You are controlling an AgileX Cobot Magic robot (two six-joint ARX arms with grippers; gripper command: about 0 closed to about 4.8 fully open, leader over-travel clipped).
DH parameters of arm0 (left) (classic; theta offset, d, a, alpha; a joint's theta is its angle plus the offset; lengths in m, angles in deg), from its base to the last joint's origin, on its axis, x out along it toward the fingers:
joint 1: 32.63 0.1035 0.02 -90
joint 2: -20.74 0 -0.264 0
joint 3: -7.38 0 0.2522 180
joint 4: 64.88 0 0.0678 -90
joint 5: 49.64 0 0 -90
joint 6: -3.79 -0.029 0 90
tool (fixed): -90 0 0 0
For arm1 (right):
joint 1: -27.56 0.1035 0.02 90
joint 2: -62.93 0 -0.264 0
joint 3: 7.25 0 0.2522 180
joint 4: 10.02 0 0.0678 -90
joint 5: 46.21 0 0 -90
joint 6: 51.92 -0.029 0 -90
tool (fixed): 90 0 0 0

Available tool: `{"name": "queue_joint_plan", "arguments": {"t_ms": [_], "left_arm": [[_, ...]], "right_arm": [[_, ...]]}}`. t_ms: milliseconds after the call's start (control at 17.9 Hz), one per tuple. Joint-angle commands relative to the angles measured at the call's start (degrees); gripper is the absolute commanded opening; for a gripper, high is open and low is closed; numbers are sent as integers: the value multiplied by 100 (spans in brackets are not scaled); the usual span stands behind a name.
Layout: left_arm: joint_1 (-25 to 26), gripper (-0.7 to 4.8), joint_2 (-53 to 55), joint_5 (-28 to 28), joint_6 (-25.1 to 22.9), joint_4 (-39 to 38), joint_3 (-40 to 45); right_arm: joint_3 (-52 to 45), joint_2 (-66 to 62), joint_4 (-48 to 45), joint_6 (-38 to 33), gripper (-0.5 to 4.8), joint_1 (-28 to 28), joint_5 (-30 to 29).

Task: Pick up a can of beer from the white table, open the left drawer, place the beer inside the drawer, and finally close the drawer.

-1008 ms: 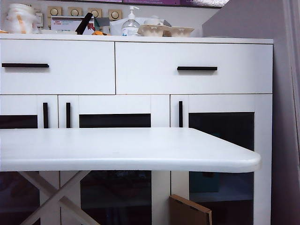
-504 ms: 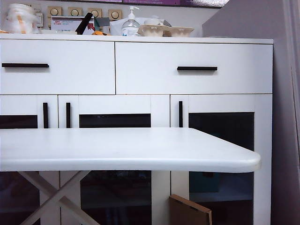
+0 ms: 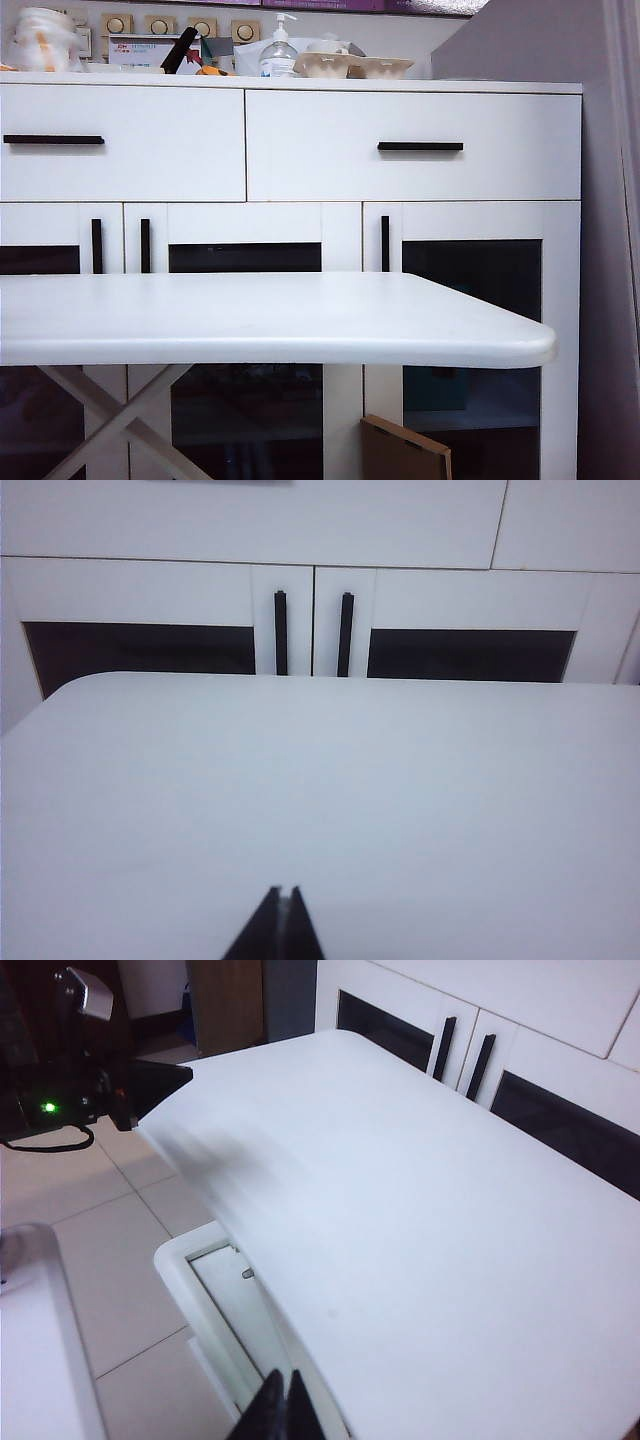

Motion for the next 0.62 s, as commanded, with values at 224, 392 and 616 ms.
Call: {"name": "queue_joint_plan", "arguments": {"t_ms": [224, 392, 616], "left_arm": [[0, -5, 2, -26, -9, 61, -4], [0, -5, 2, -26, -9, 61, -7], [0, -5, 2, -26, -9, 61, -4]], "right_arm": [[-1128, 354, -1976, -13, -5, -1670, -37], [-2059, 800, -3163, -13, -5, -2356, -26], [-3338, 1600, -3554, -13, -5, -3222, -26]]}}
